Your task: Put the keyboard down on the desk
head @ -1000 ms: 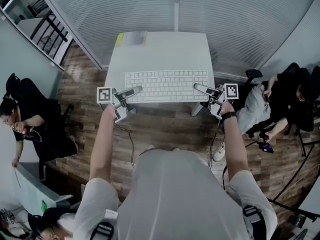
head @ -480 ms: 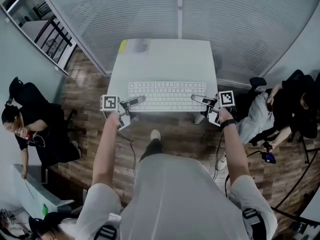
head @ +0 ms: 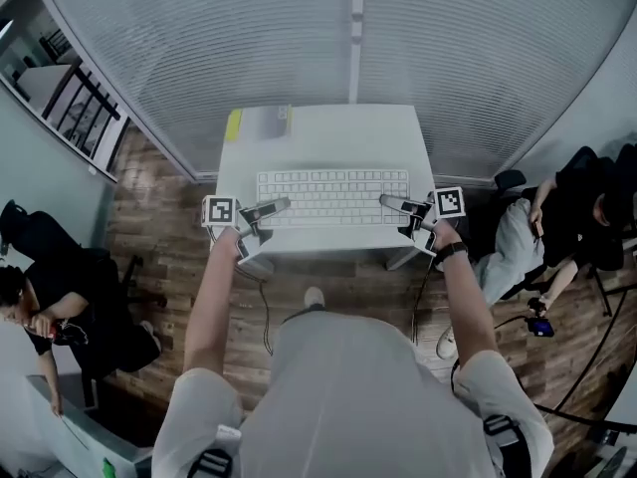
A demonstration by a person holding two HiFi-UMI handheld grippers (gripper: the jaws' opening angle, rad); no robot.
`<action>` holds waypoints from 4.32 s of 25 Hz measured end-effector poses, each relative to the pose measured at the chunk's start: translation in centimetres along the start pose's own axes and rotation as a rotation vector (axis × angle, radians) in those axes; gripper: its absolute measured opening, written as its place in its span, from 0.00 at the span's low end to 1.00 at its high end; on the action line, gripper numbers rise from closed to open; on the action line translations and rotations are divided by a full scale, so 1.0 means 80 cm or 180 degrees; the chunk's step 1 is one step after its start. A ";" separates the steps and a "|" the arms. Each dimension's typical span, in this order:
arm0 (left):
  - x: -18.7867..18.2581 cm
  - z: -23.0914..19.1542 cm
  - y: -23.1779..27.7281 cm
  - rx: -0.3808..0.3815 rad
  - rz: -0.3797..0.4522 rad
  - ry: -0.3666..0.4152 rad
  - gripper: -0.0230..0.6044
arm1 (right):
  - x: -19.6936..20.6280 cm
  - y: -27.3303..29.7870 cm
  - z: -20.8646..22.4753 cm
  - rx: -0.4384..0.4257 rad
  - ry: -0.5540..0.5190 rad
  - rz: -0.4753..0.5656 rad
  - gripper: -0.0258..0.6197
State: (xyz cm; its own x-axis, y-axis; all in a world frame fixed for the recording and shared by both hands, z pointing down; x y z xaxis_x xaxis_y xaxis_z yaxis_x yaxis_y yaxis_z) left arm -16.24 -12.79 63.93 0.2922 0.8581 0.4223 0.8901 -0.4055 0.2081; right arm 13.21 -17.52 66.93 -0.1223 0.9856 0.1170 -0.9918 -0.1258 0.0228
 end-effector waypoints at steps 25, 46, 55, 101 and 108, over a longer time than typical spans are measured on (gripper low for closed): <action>0.008 -0.028 0.005 -0.0096 -0.0116 -0.0064 0.31 | -0.001 0.001 0.011 0.0553 -0.0154 0.0287 0.33; 0.010 0.000 -0.004 -0.0203 -0.0059 -0.0557 0.32 | 0.014 0.003 -0.040 0.0945 0.0327 0.0455 0.37; 0.009 -0.015 -0.004 -0.0299 -0.0090 -0.0749 0.32 | 0.007 0.007 -0.032 0.1053 0.0495 0.0418 0.37; 0.016 -0.025 -0.005 -0.0409 -0.0091 -0.1205 0.31 | 0.142 0.128 -0.042 0.0273 0.0988 0.2421 0.52; 0.017 -0.025 -0.006 -0.0433 -0.0100 -0.1158 0.31 | 0.133 0.132 -0.038 0.0039 0.1780 0.3010 0.33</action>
State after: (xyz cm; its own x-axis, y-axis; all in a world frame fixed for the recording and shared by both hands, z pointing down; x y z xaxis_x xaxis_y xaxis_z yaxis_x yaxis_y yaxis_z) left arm -16.97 -12.09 66.20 0.3921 0.9166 0.0783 0.8533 -0.3942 0.3414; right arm 1.34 -7.99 65.39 -0.8357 0.4022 -0.3740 -0.4885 -0.8556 0.1714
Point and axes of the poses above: the fingertips, and each gripper's own axes: y forward along the fingers, z to its right, x out of its underside, the point moved 4 cm from there along -y, backward along the fingers, and after that the axes turned 10 degrees about y, right-handed, at the moved point
